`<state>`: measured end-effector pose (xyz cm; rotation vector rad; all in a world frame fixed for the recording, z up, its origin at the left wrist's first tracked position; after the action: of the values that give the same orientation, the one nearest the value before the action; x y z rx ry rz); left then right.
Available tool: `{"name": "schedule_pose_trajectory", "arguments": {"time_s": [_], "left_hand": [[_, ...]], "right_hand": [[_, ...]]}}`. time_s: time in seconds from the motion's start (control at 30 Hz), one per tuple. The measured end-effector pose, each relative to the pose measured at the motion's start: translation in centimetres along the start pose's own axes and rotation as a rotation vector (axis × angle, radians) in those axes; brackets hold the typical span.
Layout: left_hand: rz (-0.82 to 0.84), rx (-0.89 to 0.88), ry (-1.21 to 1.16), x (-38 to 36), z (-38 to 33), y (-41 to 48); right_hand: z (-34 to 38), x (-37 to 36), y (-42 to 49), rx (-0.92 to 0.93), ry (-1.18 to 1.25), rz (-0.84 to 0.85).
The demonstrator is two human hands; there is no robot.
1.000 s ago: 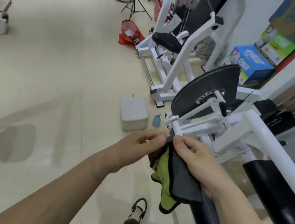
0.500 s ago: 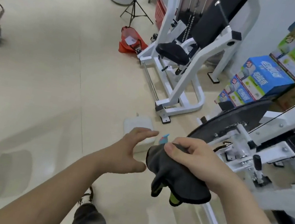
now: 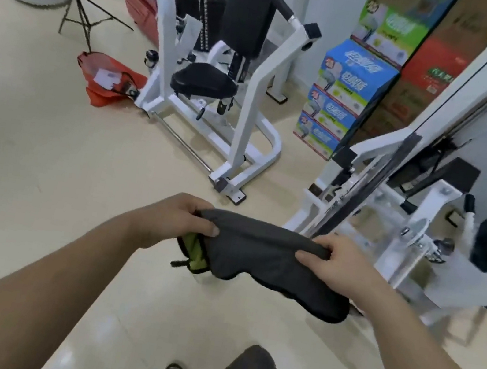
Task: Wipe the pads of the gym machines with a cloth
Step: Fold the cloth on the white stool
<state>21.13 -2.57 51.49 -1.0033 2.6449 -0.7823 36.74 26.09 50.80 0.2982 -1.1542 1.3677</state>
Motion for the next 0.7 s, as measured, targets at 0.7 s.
{"name": "schedule_pose_trajectory", "arguments": {"time_s": [0.7], "left_hand": [[-0.102, 0.231, -0.061, 12.2, 2.7, 17.4]], "right_hand": [[7.2, -13.5, 12.4, -0.627, 1.241, -0.383]]}}
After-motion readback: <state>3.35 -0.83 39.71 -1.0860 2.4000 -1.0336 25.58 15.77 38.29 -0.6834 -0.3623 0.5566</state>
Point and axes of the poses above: each hand's wrist, its own y-axis towards the middle knuckle, its own x-axis out of the back of the hand, z = x × y, the point moved 1 cm from there along y, towards the middle knuckle, and after that the axes turned 11 degrees about -y, right-handed, at the moved point
